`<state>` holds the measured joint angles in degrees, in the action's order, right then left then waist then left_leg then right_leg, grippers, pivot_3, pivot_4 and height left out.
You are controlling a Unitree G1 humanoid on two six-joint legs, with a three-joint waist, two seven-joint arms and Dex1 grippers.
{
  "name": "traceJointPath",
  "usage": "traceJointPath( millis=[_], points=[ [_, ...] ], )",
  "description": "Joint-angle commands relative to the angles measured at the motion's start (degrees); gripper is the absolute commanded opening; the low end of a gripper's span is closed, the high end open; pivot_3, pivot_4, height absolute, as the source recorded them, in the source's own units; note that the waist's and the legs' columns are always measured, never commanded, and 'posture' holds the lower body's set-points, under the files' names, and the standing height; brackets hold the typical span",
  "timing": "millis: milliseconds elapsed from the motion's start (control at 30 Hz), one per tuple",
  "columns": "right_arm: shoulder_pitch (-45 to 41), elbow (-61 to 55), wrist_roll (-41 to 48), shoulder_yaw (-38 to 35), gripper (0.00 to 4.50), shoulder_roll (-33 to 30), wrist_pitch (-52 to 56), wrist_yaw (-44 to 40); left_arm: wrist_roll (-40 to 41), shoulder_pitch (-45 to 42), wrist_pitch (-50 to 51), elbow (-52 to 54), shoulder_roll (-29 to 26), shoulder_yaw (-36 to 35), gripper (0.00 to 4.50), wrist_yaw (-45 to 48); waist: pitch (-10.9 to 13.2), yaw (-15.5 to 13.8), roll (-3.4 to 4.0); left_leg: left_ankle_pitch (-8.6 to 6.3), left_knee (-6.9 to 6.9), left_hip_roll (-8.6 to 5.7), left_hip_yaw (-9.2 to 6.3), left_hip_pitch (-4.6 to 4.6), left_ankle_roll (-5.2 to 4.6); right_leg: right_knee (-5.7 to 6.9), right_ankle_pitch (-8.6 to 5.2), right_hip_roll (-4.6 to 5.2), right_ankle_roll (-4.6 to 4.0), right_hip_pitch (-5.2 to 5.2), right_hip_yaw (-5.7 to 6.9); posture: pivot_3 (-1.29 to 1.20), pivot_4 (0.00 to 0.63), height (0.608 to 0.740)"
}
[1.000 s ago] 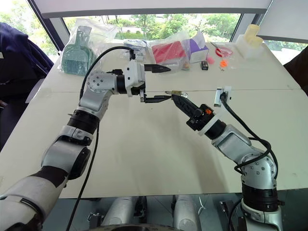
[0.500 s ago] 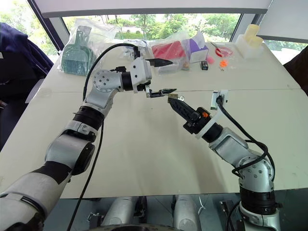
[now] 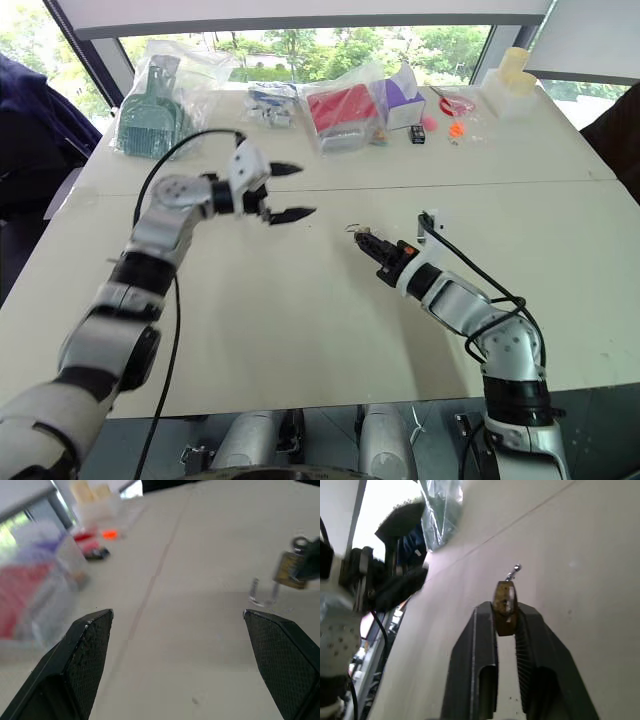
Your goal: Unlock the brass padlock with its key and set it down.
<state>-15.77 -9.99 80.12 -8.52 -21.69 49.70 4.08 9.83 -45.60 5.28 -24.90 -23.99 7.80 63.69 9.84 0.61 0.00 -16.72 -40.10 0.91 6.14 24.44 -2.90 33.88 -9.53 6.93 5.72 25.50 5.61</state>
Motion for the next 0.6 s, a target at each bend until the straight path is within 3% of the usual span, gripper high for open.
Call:
traceJointPath(
  millis=[33,200,367,500,600],
  points=[
    [-2.60,2.04,1.37,-0.83,0.00,-0.17,3.00,0.11,7.01,5.43,13.55,18.18,-4.03,-1.13,4.31,2.58,0.00,-0.01,0.00,-0.01,0.00,0.00,0.00,0.00,-0.02,0.00,0.00,0.00,0.00,0.00,-0.01,0.00,0.150,0.735],
    [-4.72,4.63,0.24,0.53,0.00,-1.47,8.85,-2.30,5.99,12.80,17.24,28.18,-7.54,-0.21,4.31,-0.03,-0.01,-0.18,0.01,-0.02,-0.03,-0.01,-0.04,-0.04,-0.03,0.02,-0.02,0.01,-0.03,-0.04,-0.03,0.00,0.150,0.735],
    [-5.24,6.34,-2.89,0.58,2.37,-4.12,12.54,-4.56,5.72,14.70,17.12,29.87,-8.11,0.49,4.32,-0.97,-0.01,-0.13,0.01,-0.01,-0.03,-0.02,-0.04,-0.06,-0.01,0.10,-0.06,0.01,-0.09,-0.02,-0.03,0.00,0.150,0.735],
    [-2.84,1.63,-6.85,-0.86,4.48,-11.32,14.38,-8.77,6.72,14.87,17.61,30.09,-8.39,-0.05,4.32,-0.70,0.00,-0.30,0.02,-0.01,-0.03,-0.03,-0.03,-0.05,-0.01,0.10,-0.04,0.01,-0.06,-0.02,-0.03,0.00,0.150,0.735],
    [0.66,-5.25,-13.35,-0.47,4.48,-20.22,13.99,-12.79,7.71,15.02,18.48,29.92,-8.59,-0.42,4.32,-0.20,0.00,-0.84,0.03,-0.01,-0.03,-0.03,-0.03,-0.05,-0.01,0.05,-0.07,0.02,-0.08,-0.01,-0.03,0.00,0.150,0.735]
  ],
)
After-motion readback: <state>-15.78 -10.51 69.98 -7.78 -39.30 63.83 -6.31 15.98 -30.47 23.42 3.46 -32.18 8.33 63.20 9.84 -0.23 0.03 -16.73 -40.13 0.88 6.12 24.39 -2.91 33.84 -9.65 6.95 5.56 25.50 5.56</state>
